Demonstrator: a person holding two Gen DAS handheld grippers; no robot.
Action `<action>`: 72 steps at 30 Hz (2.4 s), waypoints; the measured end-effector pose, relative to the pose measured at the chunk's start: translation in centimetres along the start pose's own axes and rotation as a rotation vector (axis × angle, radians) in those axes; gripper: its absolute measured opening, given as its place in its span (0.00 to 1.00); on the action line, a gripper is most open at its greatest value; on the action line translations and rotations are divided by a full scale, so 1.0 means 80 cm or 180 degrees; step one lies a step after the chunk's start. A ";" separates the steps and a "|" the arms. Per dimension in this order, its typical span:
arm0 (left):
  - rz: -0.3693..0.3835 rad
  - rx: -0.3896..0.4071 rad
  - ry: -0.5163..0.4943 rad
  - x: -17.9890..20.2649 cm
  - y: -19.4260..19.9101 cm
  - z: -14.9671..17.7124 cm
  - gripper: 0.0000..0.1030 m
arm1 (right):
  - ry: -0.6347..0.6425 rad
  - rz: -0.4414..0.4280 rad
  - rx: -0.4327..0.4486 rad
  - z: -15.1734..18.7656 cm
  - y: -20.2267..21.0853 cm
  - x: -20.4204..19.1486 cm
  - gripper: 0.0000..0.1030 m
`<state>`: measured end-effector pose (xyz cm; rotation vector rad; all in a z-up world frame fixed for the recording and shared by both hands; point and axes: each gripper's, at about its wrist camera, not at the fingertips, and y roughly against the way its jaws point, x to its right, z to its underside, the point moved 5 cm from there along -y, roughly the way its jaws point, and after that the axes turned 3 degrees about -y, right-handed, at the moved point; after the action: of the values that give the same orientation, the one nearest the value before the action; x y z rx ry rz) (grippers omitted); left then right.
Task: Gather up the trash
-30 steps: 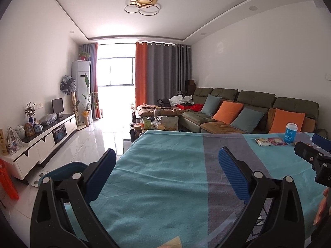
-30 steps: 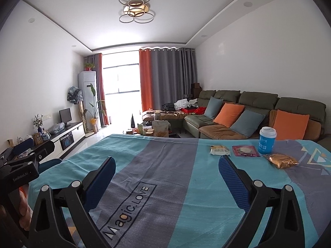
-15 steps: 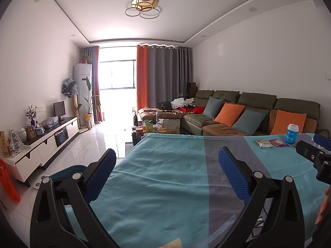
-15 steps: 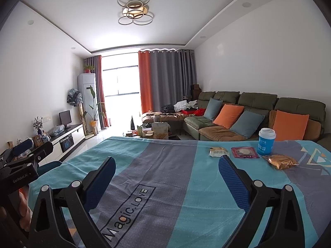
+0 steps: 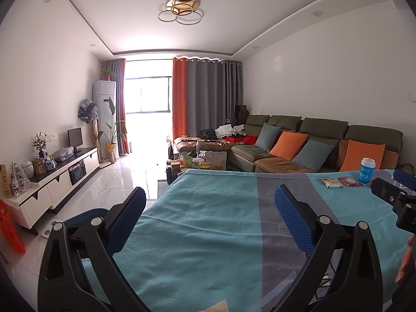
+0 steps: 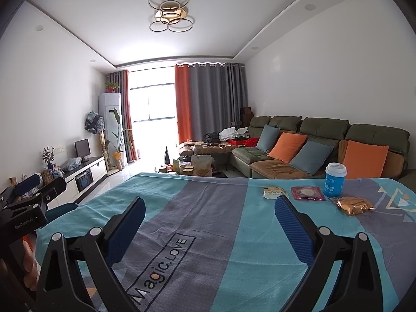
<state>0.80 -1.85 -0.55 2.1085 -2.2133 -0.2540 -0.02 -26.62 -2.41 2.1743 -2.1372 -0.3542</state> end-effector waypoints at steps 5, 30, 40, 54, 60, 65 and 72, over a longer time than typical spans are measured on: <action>-0.0004 0.0006 -0.0002 0.001 0.000 0.000 0.95 | 0.0000 0.0001 0.0001 0.000 0.000 0.000 0.94; -0.0010 0.0015 -0.0005 -0.001 0.001 0.000 0.95 | -0.0010 -0.0015 0.0027 -0.001 -0.001 -0.002 0.94; -0.0008 -0.0007 -0.0003 0.000 -0.001 0.001 0.95 | -0.0020 -0.0023 0.0019 0.000 -0.004 -0.003 0.94; 0.0000 -0.0018 -0.0006 0.000 -0.003 0.002 0.95 | -0.0030 -0.0016 -0.0001 0.004 -0.003 -0.003 0.94; 0.0000 -0.0022 -0.0007 0.000 -0.004 0.002 0.95 | -0.0027 -0.0012 -0.0003 0.005 -0.003 -0.002 0.94; -0.0001 -0.0018 -0.0010 0.001 -0.004 0.002 0.95 | -0.0031 -0.0011 -0.0002 0.006 -0.002 -0.003 0.94; -0.0005 -0.0027 -0.0008 0.001 -0.006 0.004 0.95 | -0.0028 -0.0008 -0.0004 0.006 -0.002 -0.003 0.94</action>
<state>1.19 -1.90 -0.91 2.1069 -2.2083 -0.2658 0.01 -26.34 -2.89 2.1789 -2.1384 -0.3660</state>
